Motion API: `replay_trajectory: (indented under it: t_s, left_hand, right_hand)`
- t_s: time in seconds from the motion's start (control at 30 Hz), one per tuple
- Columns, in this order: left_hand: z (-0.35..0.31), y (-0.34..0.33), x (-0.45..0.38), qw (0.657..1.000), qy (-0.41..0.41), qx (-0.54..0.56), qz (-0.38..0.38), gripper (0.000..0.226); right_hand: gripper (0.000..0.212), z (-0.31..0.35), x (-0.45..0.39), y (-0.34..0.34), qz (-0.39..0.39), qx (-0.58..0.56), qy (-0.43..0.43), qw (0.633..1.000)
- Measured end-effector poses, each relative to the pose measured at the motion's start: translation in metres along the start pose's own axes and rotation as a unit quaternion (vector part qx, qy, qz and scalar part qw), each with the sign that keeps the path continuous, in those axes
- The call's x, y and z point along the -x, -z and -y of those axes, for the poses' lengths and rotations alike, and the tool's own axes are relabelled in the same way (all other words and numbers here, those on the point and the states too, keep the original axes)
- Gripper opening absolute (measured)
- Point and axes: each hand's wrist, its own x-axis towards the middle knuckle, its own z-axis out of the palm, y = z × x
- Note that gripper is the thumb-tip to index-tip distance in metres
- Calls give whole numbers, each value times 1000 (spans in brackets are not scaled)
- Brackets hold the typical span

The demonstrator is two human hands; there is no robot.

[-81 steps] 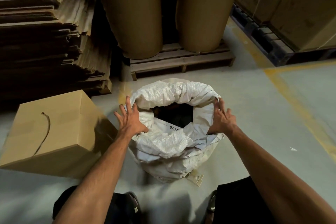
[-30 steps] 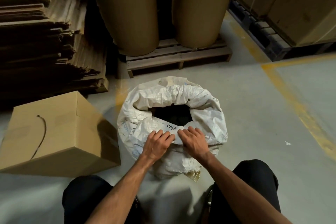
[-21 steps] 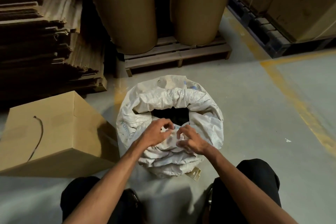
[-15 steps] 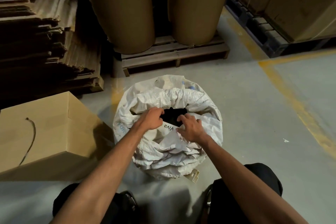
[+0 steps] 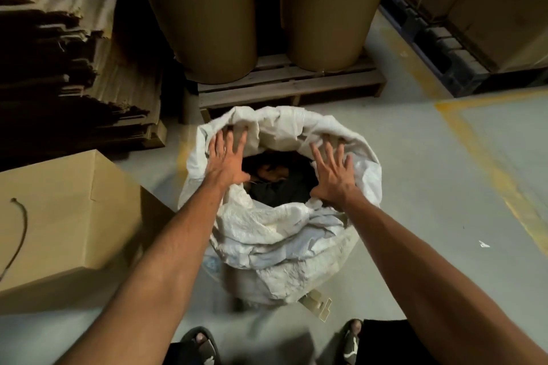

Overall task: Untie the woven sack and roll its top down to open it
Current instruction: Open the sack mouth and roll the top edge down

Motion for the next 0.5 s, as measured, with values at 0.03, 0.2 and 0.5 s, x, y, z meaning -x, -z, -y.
replay_trajectory:
  t_s: [0.03, 0.2, 0.5]
  left_hand:
    - [4, -7, -2, 999, 2, 21, 48, 130]
    - [9, -17, 3, 998, -4, 50, 27, 127]
    - [48, 15, -11, 992, 6, -83, -97, 144]
  right_hand:
    - [128, -2, 3, -10, 30, 2, 3, 1000]
    - [137, -5, 14, -38, 37, -47, 0, 998]
    - [120, -47, -32, 13, -108, -13, 44, 993]
